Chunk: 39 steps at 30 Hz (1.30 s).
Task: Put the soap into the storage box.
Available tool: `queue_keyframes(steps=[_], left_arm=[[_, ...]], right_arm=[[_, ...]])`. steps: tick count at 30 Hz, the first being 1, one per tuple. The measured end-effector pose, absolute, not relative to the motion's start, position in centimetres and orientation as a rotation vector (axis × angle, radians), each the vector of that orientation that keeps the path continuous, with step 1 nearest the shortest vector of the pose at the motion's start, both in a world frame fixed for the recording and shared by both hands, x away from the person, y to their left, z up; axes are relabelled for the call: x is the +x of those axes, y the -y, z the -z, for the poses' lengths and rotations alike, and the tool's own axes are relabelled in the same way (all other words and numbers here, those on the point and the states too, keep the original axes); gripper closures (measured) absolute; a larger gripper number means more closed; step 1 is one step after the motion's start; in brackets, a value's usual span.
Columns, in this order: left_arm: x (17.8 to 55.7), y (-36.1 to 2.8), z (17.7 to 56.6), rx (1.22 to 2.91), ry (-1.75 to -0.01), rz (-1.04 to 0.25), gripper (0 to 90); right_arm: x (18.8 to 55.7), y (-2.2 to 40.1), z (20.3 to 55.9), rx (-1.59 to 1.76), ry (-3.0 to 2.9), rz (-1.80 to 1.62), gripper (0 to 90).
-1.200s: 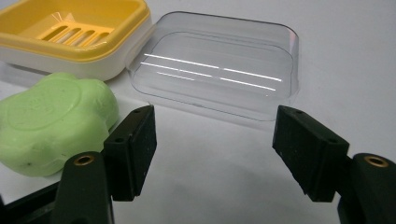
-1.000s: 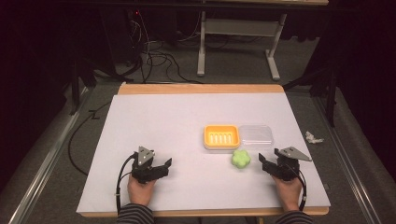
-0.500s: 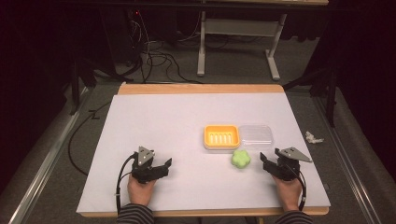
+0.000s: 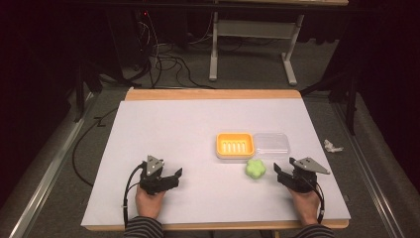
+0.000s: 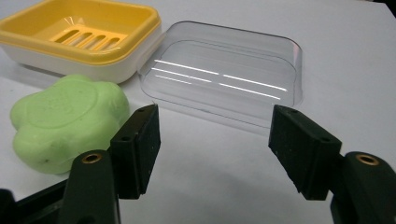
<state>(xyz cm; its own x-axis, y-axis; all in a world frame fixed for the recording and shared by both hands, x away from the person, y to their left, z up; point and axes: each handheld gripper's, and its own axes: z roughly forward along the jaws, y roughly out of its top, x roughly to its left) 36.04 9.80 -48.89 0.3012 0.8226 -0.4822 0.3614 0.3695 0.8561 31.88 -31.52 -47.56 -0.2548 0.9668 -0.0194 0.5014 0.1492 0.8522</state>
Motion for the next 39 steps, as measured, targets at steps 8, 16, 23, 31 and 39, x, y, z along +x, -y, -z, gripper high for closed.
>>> queue_keyframes(steps=[8,16,23,31,39], left_arm=[[36.0,-9.8,48.9,1.219,-1.290,-0.434,20.5],[36.0,-9.8,48.9,1.216,-1.291,-0.434,20.5],[36.0,-9.8,48.9,1.216,-1.292,-0.435,20.5],[36.0,-9.8,48.9,1.218,-1.292,-0.435,20.7],[36.0,-9.8,48.9,1.217,-1.295,-0.431,20.9]], right_arm=[[31.0,31.3,47.5,1.416,-1.891,-1.079,31.3],[30.3,29.9,46.9,1.378,-1.942,-1.113,27.7],[29.8,28.4,46.7,1.341,-1.999,-1.093,22.4],[30.0,27.1,46.4,1.319,-2.095,-1.039,22.5],[31.0,25.7,46.1,1.297,-2.139,-0.974,20.7]])
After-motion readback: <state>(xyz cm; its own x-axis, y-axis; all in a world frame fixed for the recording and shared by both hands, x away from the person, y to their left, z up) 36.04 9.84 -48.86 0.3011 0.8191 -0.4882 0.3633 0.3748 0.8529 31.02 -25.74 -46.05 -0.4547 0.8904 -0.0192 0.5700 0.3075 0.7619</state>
